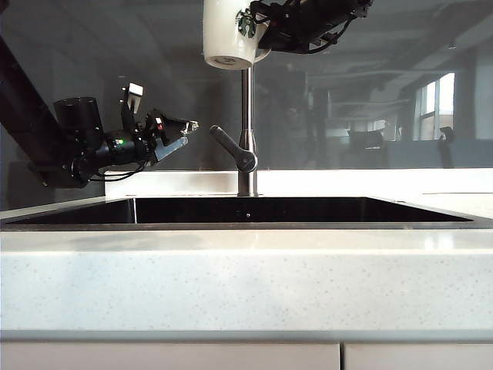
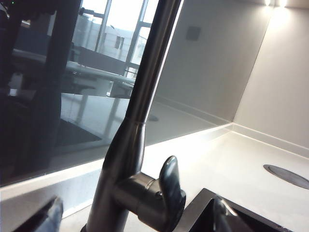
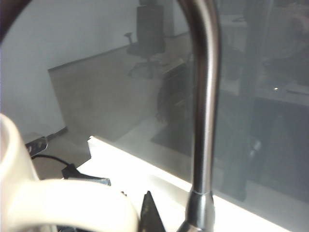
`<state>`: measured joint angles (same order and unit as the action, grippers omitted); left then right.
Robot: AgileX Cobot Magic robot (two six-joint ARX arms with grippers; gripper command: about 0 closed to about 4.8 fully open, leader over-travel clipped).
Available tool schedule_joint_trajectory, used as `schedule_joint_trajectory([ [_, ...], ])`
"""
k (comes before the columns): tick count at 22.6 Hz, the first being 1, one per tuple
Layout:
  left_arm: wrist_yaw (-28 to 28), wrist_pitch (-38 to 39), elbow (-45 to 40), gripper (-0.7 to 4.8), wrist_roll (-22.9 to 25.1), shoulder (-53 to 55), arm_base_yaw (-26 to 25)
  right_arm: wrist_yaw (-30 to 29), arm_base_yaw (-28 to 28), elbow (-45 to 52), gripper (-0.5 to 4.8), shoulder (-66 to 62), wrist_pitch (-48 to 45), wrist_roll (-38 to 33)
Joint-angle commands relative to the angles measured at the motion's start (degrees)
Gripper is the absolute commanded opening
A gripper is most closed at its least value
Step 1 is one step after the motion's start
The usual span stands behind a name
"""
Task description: Pick up the mug next to the sink, go to the faucet to get some water, pour the water into the sink, and finally put the mug back to its place.
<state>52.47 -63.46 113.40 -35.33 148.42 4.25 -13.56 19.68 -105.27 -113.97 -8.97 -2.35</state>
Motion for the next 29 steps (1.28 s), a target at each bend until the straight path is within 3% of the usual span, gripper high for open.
schedule_joint_trajectory([
  [1, -0.77, 1.86, 1.25, 3.99, 1.49, -0.04, 1.53, -0.09, 0.11, -0.74, -0.03, 1.07, -4.22, -1.07],
  [8, 3.02, 13.97, 9.55, 4.00, 7.72, 0.09, 3.37, -0.11, 0.11, -0.74, -0.03, 1.07, -4.17, -1.07],
  [15, 5.84, 19.61, 10.93, 3.98, 9.25, 0.57, 3.50, -0.13, 0.11, -0.74, -0.03, 1.07, -4.50, -1.07],
  [21, 7.89, 18.58, 10.93, 3.96, 9.14, 1.14, 4.37, -0.11, 0.11, -0.74, -0.03, 1.07, -4.52, -1.05],
  [29, 14.88, 17.16, 10.93, 3.93, 7.39, 1.14, 5.22, -0.09, 0.09, -0.74, -0.03, 1.07, -4.50, -1.05],
])
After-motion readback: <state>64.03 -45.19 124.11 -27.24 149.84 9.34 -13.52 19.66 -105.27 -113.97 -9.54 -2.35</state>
